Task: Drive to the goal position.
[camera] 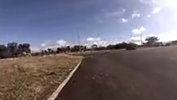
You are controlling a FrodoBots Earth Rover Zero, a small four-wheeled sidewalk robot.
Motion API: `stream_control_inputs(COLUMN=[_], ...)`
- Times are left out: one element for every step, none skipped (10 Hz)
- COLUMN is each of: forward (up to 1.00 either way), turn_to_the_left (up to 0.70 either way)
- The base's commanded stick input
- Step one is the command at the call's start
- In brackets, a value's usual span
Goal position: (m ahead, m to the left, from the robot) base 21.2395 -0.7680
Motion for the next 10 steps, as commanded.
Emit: stream_control_inputs(forward=[0.45,0.45,0.45,0.45,0.45,0.45,0.45,0.45,0.45,0.45], turn_to_the_left=[0.0,0.0,0.0,0.0,0.0,0.0,0.0,-0.13,-0.26,-0.27])
